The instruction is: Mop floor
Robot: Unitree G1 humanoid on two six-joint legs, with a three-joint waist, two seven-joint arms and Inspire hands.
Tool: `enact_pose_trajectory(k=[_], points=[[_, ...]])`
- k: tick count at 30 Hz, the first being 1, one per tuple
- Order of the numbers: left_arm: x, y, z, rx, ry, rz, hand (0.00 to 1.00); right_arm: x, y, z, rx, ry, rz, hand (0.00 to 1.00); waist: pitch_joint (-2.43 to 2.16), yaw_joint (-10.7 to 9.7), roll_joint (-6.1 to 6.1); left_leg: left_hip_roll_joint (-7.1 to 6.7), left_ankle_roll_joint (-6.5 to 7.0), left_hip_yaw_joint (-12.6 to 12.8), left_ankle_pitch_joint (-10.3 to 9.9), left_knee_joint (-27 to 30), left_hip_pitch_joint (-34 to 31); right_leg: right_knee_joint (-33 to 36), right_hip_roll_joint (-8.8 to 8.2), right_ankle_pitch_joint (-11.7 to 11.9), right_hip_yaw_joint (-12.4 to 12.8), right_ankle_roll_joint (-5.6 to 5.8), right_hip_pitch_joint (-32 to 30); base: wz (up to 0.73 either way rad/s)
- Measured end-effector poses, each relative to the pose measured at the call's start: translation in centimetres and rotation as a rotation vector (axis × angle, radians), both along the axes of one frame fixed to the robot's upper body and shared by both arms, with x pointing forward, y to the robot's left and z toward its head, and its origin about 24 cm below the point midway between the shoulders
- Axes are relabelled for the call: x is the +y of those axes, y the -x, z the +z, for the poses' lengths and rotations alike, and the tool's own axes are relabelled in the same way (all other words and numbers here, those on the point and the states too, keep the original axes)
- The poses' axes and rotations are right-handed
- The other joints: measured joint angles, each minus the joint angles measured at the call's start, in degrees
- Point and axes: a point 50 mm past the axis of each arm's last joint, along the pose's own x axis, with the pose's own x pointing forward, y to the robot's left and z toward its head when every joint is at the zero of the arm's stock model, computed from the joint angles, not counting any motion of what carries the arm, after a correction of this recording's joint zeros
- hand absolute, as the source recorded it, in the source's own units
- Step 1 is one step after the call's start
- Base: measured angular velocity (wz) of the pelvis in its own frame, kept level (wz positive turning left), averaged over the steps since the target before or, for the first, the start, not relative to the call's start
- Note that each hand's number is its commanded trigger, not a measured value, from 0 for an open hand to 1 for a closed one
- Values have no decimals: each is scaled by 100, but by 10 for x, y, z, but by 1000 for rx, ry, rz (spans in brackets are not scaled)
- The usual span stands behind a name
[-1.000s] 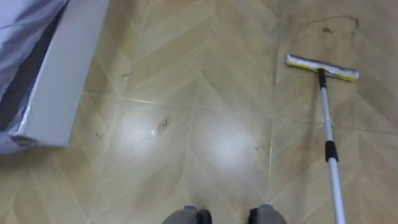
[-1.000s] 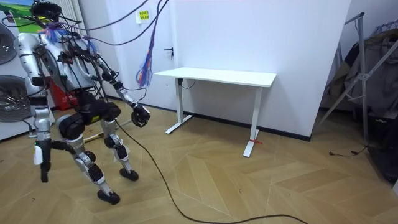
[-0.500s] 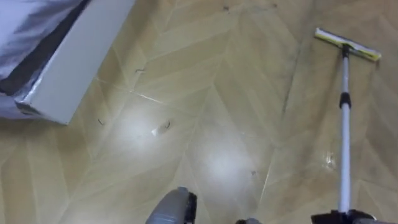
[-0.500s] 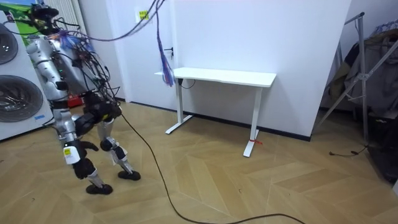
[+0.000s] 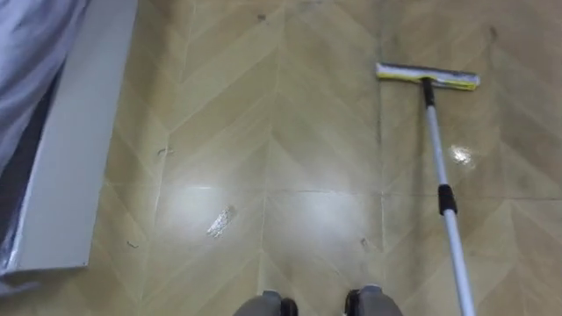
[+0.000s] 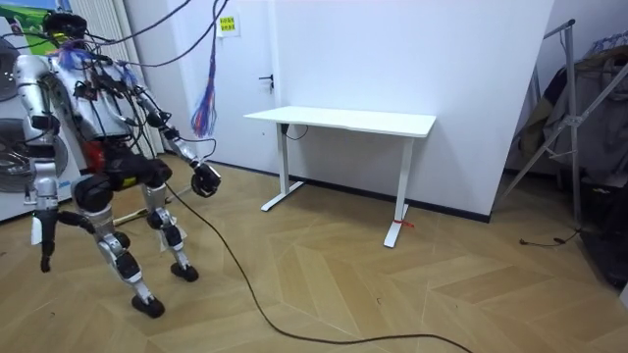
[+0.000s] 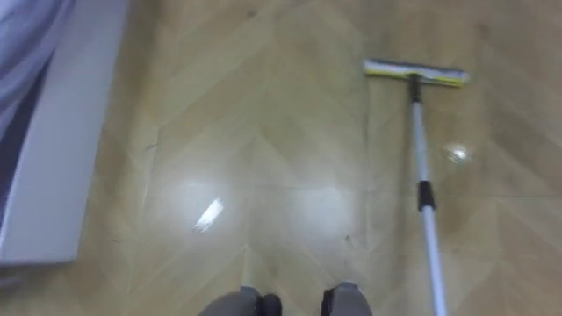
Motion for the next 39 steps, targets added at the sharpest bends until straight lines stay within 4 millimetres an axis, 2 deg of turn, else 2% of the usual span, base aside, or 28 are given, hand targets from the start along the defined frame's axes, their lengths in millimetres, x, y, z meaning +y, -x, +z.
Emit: enact_pose_trajectory(k=[2,4,5,6,8,9,10,11,12,13,14,16,17,19,20,22,24,26,27,28,29,30,32,34,35,36,37,39], points=[[2,0,0,3,-2,11,0,-2,-27,1,-26,8,-1,100,12,26,-66,-5,-24,-52,13,10,13,59,-119,-83,-290,-77,82,54],[7,4,1,34,-12,23,0,-22,-89,14,-163,65,33,100,92,186,-254,10,-56,-46,0,380,-114,291,-224,-343,-395,-135,89,50],[10,5,1,44,-19,12,0,-28,-106,20,-211,83,44,100,107,217,-277,29,-86,-47,16,599,-201,403,-258,-439,-452,-152,89,53],[16,7,3,58,-36,6,0,-38,-137,31,-315,118,66,100,141,294,-378,120,-202,19,84,1058,-425,623,-280,-621,-525,-191,67,54],[27,12,6,73,-68,-24,0,-47,-173,47,-459,145,102,100,119,450,-519,247,-387,143,259,1634,-736,881,-242,-828,-526,-301,26,52],[33,19,7,90,-82,-20,0,-48,-193,56,-549,142,111,100,104,528,-589,319,-378,187,383,1887,-894,916,-156,-865,-510,-327,75,72],[35,25,7,109,-87,-17,0,-47,-201,60,-598,123,89,100,74,533,-617,283,-343,206,336,1735,-1028,884,-77,-899,-438,-389,145,88],[35,26,7,112,-86,-20,0,-48,-201,60,-604,116,72,100,78,538,-625,265,-304,246,314,1496,-1075,845,-29,-923,-376,-391,199,123],[34,24,7,109,-78,-38,0,-52,-191,57,-587,116,34,100,76,572,-653,138,-282,304,338,797,-1114,735,40,-966,-199,-347,288,128],[32,23,6,109,-56,-52,0,-53,-173,50,-555,107,-11,100,82,656,-660,-8,-166,299,658,200,-1013,567,136,-983,58,-286,376,112],[30,20,6,108,-47,-65,0,-52,-163,45,-536,97,-37,100,66,701,-663,30,61,426,750,73,-917,473,164,-984,169,-235,420,63],[19,28,2,153,-5,-97,0,-45,-133,32,-453,57,-65,100,62,813,-618,234,312,932,643,-197,-554,278,143,-808,453,20,560,-19],[16,30,2,158,9,-90,0,-45,-123,29,-423,55,-60,100,59,803,-582,233,335,991,594,-201,-468,327,98,-753,427,79,578,-56],[9,24,0,141,31,-91,0,-47,-74,20,-264,73,-11,100,47,636,-373,194,407,1067,356,-201,-213,667,-11,-559,388,235,617,-34],[9,20,0,122,32,-94,0,-45,-60,18,-222,72,3,100,15,559,-327,194,418,1072,300,-199,-194,790,-19,-490,400,261,563,-20],[11,-3,2,38,26,-95,0,-33,-18,11,-94,56,27,100,-31,419,-229,198,423,1020,124,-214,-96,1488,-33,-16,446,296,117,-49],[9,-11,3,9,18,-90,0,-20,-8,6,-63,39,52,100,-11,404,-180,193,349,776,51,-247,13,1382,52,-84,453,248,-285,-124],[3,-10,1,3,17,-73,0,-11,-10,2,-64,26,70,100,25,304,-58,194,273,408,25,-370,186,552,213,-83,395,201,-469,-135],[1,-9,1,10,10,-68,0,-5,-11,0,-55,19,104,100,12,232,-33,187,202,285,3,-437,263,-218,287,54,440,178,-413,-77],[1,-7,1,17,0,-63,0,2,-18,-2,-59,9,121,100,32,117,-66,176,89,252,-73,-386,277,-384,263,398,373,56,-327,-50],[1,-7,1,16,-2,-62,0,3,-20,-3,-57,4,116,100,29,72,-51,182,57,257,-90,-339,282,-374,196,478,259,-15,-300,3],[0,-7,0,15,1,-61,0,4,-26,-2,-50,3,103,100,19,30,3,200,46,285,-94,-225,284,-270,72,427,-1,-121,-231,32],[2,-6,0,27,-1,-61,0,-2,-48,1,-67,20,98,100,31,57,-16,200,-12,245,-121,-49,286,-69,-75,237,-225,-194,-183,42],[8,-4,2,38,-12,-55,0,-23,-100,16,-182,80,109,100,78,227,-143,225,-116,224,-141,486,124,246,-159,-69,-358,-282,-180,39],[12,-2,2,42,-18,-47,0,-28,-115,22,-226,98,112,100,93,248,-197,237,-175,226,-107,671,54,333,-175,-149,-370,-295,-173,37],[20,3,4,55,-41,-47,0,-35,-143,32,-318,122,126,100,102,329,-311,319,-328,276,-16,1030,-79,473,-173,-286,-394,-315,-142,40],[28,10,5,71,-62,-48,0,-39,-166,41,-408,139,152,100,101,402,-422,402,-385,303,92,1320,-228,523,-120,-356,-397,-378,-92,41],[35,14,7,89,-82,-47,0,-43,-195,54,-535,149,174,100,93,453,-506,395,-370,285,62,1097,-509,486,-15,-429,-340,-428,15,80]])
